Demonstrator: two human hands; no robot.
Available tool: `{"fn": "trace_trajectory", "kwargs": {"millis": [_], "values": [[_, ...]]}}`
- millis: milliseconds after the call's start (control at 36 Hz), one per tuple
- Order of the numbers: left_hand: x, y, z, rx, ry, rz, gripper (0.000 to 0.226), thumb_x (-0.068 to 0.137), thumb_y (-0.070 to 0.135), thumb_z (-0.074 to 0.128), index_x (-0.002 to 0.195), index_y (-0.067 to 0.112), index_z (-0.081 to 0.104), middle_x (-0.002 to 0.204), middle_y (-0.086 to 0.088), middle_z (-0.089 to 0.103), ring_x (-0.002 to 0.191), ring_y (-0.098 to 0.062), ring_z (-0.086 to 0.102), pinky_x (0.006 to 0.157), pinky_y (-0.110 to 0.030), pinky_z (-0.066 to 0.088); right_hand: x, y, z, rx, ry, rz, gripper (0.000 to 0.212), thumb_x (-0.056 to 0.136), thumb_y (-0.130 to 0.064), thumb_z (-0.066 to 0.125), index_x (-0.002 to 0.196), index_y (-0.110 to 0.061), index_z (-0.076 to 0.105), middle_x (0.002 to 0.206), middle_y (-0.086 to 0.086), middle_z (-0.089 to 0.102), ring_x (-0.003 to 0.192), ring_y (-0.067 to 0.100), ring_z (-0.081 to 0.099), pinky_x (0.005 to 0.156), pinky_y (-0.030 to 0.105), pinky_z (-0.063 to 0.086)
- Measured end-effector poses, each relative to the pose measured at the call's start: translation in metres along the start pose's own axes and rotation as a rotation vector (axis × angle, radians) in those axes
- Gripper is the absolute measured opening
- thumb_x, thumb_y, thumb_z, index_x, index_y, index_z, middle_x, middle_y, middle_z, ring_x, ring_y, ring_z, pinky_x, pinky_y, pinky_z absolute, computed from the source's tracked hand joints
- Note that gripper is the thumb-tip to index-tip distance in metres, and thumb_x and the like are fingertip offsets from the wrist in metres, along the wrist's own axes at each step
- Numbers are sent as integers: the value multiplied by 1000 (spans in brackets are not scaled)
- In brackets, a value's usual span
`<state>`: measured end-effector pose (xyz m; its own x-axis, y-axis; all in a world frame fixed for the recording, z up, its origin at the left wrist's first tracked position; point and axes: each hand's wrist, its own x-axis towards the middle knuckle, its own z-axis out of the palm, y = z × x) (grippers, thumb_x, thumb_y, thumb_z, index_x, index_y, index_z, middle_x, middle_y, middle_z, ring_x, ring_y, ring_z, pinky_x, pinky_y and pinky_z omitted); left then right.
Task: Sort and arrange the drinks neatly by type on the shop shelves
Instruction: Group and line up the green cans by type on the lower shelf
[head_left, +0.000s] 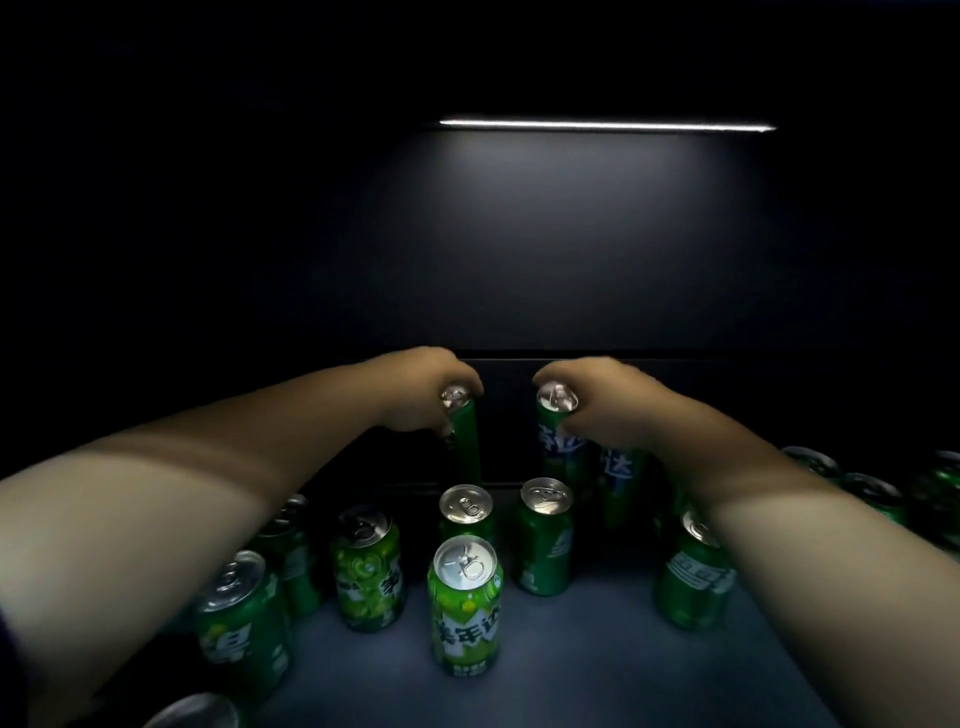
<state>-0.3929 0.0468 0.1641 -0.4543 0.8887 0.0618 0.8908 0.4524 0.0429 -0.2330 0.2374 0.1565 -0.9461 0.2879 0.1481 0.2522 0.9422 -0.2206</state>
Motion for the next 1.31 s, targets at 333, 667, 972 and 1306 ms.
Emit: {"fn": "trace_trajectory", "kwargs": {"millis": [333,667,972,1306], "values": [[-125,2,-98,-191,165,40,57,69,18,88,121,29,67,94,20,61,79,6,58,71,-19,45,-53,-109,-62,164,148,-302,67,74,-23,85,135,-35,59,114,-16,65,99,5,64,88,27,52],[-225,-29,-95,-107,-60,13,57,78,36,82,131,39,60,114,20,60,105,-3,59,92,-21,47,-87,-207,-36,31,-41,-454,66,75,-41,83,133,-38,52,118,-16,63,105,6,60,92,37,51],[-264,-50,-61,-180,-81,22,54,77,36,83,127,37,63,112,14,67,93,-4,62,85,-25,50,-101,-242,13,139,-149,-364,75,71,-30,90,134,-37,50,117,-10,66,103,9,64,92,38,54],[-267,-52,-19,-25,-141,46,63,74,43,84,132,34,60,121,12,63,106,-10,59,89,-28,48,-109,-244,55,295,-193,-258,68,71,-17,90,129,-30,55,121,-10,65,110,7,61,92,27,50]]}}
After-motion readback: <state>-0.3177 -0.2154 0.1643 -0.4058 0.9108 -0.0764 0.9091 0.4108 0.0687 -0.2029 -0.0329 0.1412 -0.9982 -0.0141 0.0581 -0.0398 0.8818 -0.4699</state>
